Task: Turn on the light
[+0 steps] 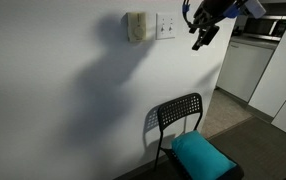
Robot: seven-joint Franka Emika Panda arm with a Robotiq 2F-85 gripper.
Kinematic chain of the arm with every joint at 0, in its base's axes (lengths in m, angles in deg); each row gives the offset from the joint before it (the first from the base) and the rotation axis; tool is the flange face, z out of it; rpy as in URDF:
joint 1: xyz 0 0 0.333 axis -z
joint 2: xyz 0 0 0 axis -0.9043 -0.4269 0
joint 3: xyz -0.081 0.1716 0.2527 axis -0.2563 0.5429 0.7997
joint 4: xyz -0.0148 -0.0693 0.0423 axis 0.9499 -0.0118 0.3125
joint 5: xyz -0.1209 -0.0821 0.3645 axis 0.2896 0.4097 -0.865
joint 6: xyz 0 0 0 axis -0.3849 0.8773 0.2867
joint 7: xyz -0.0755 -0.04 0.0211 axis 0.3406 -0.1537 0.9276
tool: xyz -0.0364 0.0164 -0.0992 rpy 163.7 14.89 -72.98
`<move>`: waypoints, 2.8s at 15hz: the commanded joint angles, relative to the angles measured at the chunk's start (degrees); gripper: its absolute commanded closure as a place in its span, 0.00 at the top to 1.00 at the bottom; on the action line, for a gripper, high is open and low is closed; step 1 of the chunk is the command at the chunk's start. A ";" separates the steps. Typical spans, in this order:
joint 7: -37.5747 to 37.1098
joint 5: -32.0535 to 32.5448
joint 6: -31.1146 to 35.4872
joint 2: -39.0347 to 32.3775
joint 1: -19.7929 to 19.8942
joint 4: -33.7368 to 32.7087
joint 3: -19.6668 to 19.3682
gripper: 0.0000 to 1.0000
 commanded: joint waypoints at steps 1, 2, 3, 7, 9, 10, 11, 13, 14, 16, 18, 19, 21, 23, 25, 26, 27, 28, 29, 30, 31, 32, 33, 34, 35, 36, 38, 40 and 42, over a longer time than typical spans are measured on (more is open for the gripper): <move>10.77 1.50 -0.63 -9.42 -0.74 -10.41 -0.28 1.00; 13.34 2.08 -1.37 -11.50 -0.63 -13.11 -0.10 1.00; 14.82 3.29 -1.45 -13.46 -0.61 -15.40 0.02 1.00; 15.31 12.01 -1.49 -19.81 -1.41 -22.96 -0.81 1.00; 14.54 15.93 -1.61 -22.11 -1.97 -25.70 -1.32 1.00; 13.84 17.93 -1.54 -23.15 -2.26 -26.76 -1.75 1.00; 13.53 19.07 -1.53 -24.05 -2.36 -27.71 -1.91 1.00; 13.00 20.18 -1.75 -25.41 -2.53 -28.99 -2.17 1.00; 12.71 20.32 -1.77 -25.99 -2.54 -29.37 -2.33 1.00; 12.37 20.15 -1.74 -26.89 -2.53 -29.80 -2.58 1.00; 11.86 20.17 -1.61 -27.45 -2.53 -29.95 -2.95 1.00; 11.56 20.38 -1.95 -27.44 -2.57 -29.97 -3.23 1.00; 10.25 21.36 -1.76 -27.32 -2.70 -29.76 -3.91 1.00; 7.49 23.29 -0.99 -26.96 -3.04 -29.41 -4.71 1.00; 3.37 26.65 -0.73 -26.29 -3.75 -28.75 -5.52 1.00; 1.60 28.10 -0.53 -26.22 -3.90 -28.49 -5.60 1.00; -0.32 29.81 -0.75 -26.07 -4.18 -28.43 -5.79 1.00; -2.15 31.33 -0.75 -26.16 -4.34 -28.46 -5.85 1.00; -3.36 32.43 -1.05 -26.16 -4.35 -28.64 -5.75 1.00; -4.60 33.52 -1.18 -26.12 -4.32 -28.61 -5.67 1.00; -5.47 34.37 -1.44 -25.86 -4.25 -28.55 -5.60 1.00; -6.28 35.23 -1.57 -25.78 -4.26 -28.62 -5.60 1.00; -6.77 35.94 -2.07 -25.64 -4.31 -28.84 -5.55 1.00; -7.12 36.49 -2.29 -25.69 -4.31 -29.03 -5.45 1.00; -7.35 37.22 -2.83 -25.64 -4.46 -29.28 -5.43 1.00; -7.59 37.81 -3.08 -25.58 -4.49 -29.41 -5.32 1.00; -7.77 38.90 -3.82 -25.45 -4.33 -29.91 -5.20 1.00; -7.31 38.83 -4.39 -25.63 -4.28 -30.06 -4.96 1.00; -7.14 38.32 -4.68 -25.72 -4.31 -29.97 -4.71 1.00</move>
